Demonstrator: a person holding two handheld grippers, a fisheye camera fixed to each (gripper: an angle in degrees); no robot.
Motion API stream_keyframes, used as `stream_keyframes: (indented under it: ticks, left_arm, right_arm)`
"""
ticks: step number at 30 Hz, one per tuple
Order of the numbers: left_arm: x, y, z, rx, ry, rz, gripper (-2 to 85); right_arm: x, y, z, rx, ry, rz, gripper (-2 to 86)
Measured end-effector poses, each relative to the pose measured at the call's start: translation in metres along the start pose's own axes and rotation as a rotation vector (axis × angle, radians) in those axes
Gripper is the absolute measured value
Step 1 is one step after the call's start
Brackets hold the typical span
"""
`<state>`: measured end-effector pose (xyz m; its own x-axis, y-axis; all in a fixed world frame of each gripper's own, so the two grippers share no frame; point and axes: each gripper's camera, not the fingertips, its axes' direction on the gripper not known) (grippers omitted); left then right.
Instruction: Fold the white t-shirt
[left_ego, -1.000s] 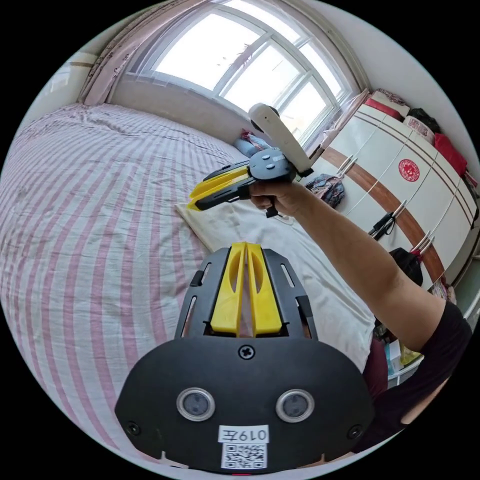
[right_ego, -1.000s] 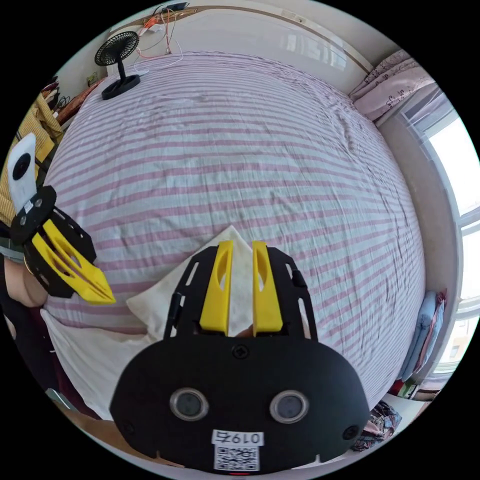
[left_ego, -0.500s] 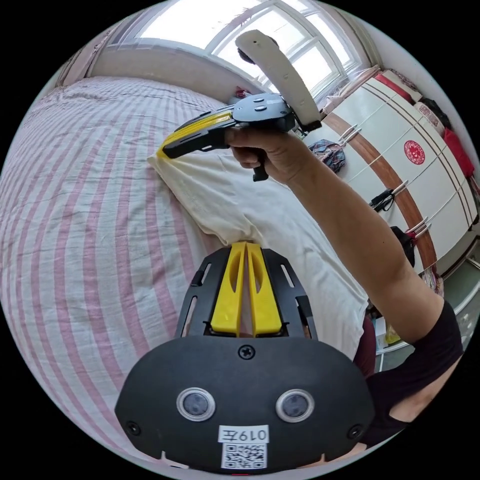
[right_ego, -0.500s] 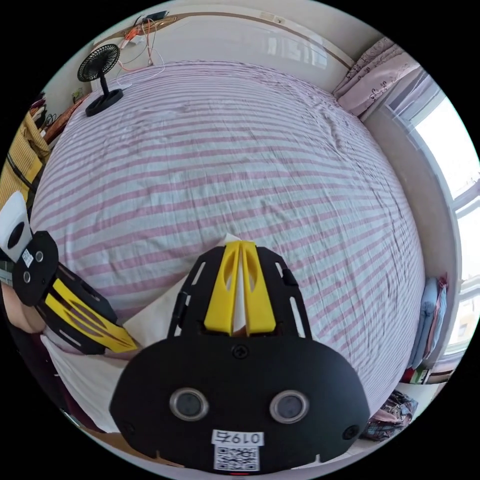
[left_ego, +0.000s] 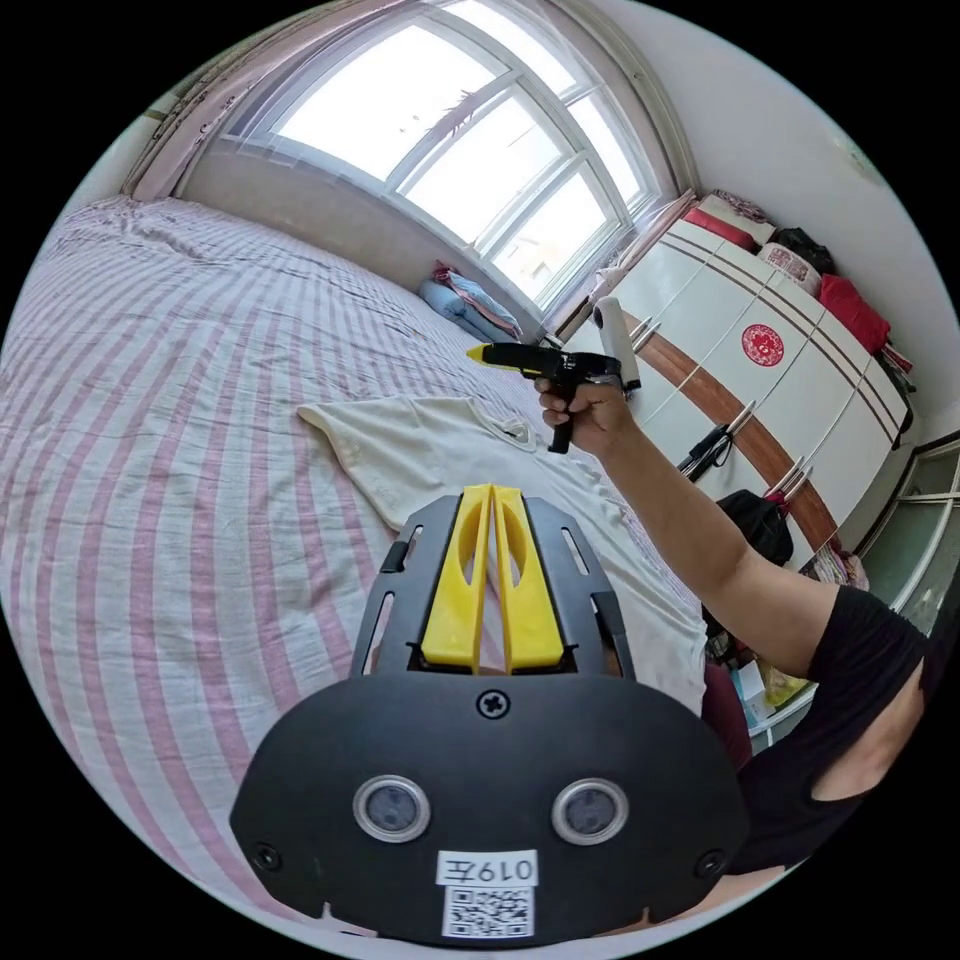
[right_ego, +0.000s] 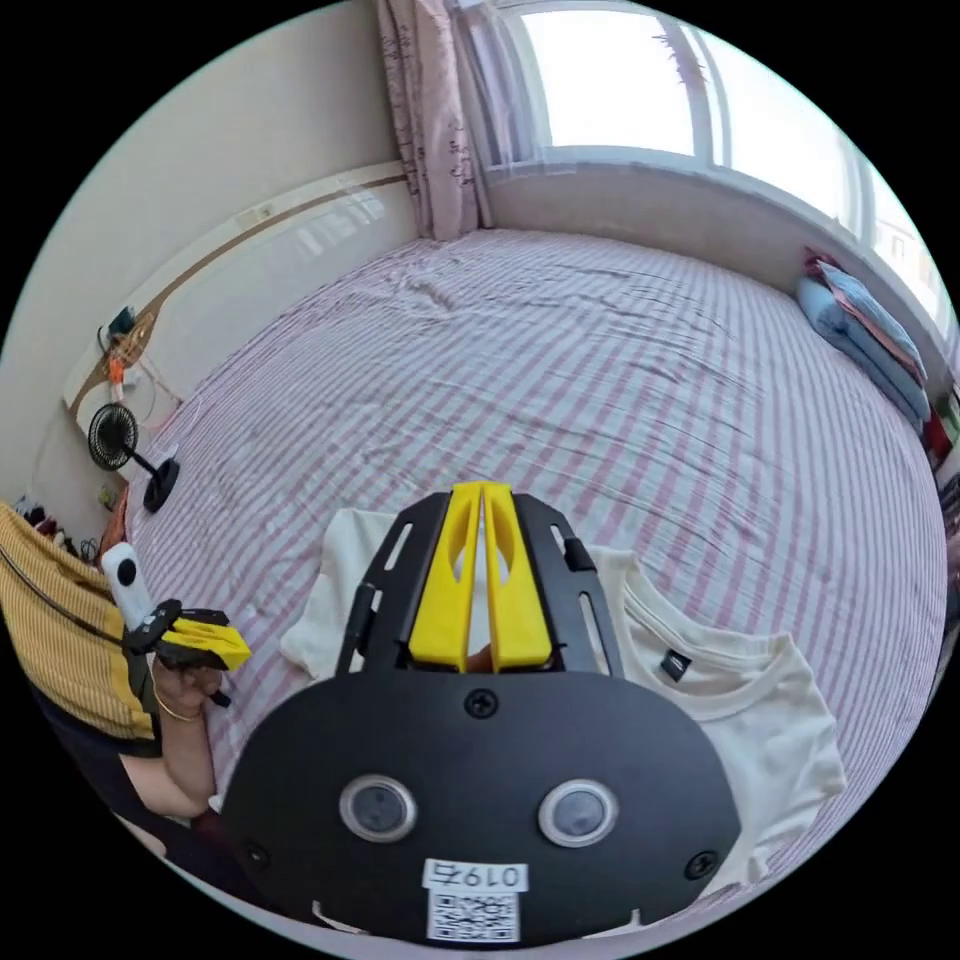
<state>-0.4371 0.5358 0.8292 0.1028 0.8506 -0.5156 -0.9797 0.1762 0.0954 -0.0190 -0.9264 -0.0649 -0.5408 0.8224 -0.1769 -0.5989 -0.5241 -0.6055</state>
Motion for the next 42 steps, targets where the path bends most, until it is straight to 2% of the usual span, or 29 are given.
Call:
stream_keyframes:
  ticks: [2,5,8,11,15,18,20,25,30,36,39,42]
  left_arm:
    - [-0.002,0.003,0.001,0.016,0.026,-0.009,0.9]
    - [-0.001,0.005,0.008,-0.019,-0.017,-0.007,1.0]
    - [0.000,0.005,0.013,-0.040,-0.031,-0.002,1.0]
    - [0.004,0.004,0.015,-0.047,-0.059,0.007,1.0]
    - [0.018,0.002,0.019,-0.045,-0.123,0.065,0.9]
    - [0.024,0.001,0.022,-0.051,-0.137,0.090,0.9]
    - [0.022,-0.001,0.023,-0.056,-0.116,0.078,0.9]
    - [0.022,-0.004,0.023,-0.053,-0.117,0.067,0.8]
    - [0.019,-0.010,0.027,-0.070,-0.127,0.033,0.8]
    - [0.014,-0.019,0.036,-0.120,-0.256,-0.071,0.7]
    - [0.011,-0.025,0.055,-0.265,-0.314,-0.108,0.7]
    - [0.015,-0.030,0.056,-0.289,-0.352,-0.101,0.7]
  right_arm:
    - [0.015,0.012,-0.020,0.010,-0.036,-0.074,-0.8]
    - [0.055,0.017,-0.045,0.001,-0.085,-0.010,-0.9]
    - [0.080,0.019,-0.061,-0.007,-0.091,-0.046,-0.7]
    - [0.087,0.012,-0.045,-0.111,-0.066,-0.074,0.1]
    - [0.065,-0.003,-0.021,-0.189,0.052,-0.166,5.7]
    - [0.057,-0.017,-0.014,-0.224,0.016,-0.209,12.6]
    - [0.061,-0.025,-0.018,-0.208,-0.003,-0.176,13.1]
    - [0.064,-0.037,-0.008,-0.290,0.039,-0.151,10.8]
    - [0.060,-0.047,-0.011,-0.282,0.008,-0.141,5.4]
    - [0.043,-0.058,-0.035,-0.243,0.029,-0.168,1.2]
    - [0.032,-0.065,-0.049,-0.215,0.062,-0.173,0.3]
    - [0.023,-0.073,-0.057,-0.209,0.126,-0.169,0.6]
